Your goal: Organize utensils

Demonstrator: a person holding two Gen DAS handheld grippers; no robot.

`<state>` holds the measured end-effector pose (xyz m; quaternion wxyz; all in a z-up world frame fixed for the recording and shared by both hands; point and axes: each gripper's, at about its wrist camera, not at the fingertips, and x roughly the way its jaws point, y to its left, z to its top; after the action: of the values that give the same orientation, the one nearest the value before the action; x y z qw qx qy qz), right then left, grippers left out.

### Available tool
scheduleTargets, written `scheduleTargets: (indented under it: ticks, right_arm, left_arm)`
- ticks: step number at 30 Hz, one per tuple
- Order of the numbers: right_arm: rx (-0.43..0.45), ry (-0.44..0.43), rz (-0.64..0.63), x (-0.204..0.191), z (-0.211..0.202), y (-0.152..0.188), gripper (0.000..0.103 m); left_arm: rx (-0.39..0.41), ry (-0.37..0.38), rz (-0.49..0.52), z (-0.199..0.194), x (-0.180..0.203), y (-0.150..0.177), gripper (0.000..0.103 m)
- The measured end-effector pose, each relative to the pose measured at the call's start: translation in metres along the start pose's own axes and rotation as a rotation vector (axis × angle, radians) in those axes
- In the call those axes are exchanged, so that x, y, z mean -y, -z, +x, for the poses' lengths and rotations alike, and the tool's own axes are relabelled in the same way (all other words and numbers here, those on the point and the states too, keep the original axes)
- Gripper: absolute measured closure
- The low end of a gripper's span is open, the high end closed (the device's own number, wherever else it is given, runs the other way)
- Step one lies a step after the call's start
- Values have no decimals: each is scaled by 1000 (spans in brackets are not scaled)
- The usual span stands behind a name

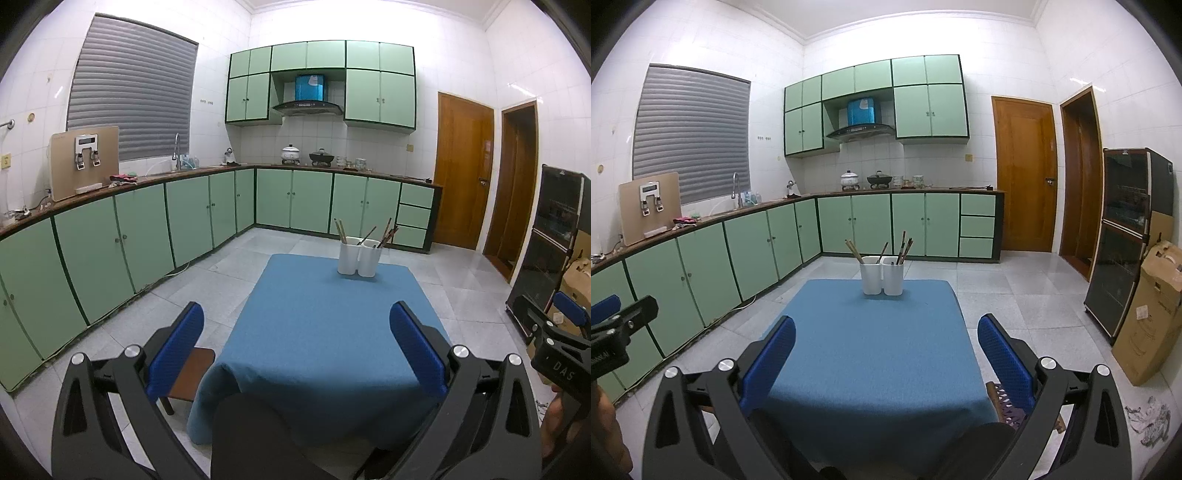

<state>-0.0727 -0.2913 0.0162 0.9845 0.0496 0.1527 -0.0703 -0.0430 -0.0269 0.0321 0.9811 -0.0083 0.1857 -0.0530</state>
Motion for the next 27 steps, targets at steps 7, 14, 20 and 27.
scheduleTargets:
  ticks: [7, 14, 20, 27]
  right_arm:
    - [3, 1, 2, 0, -1, 2, 6]
    - [4, 2, 1, 0, -2, 2, 6]
    - [2, 1, 2, 0, -1, 2, 6]
    - [1, 2, 4, 0, -1, 3, 6]
  left_arm:
    - [-2, 2, -3, 0, -1, 0, 5]
    - [-1, 2, -3, 0, -1, 0, 5]
    - [-3, 5, -5, 0, 0, -1, 5]
    - [-2, 5, -6, 0, 1, -1, 5]
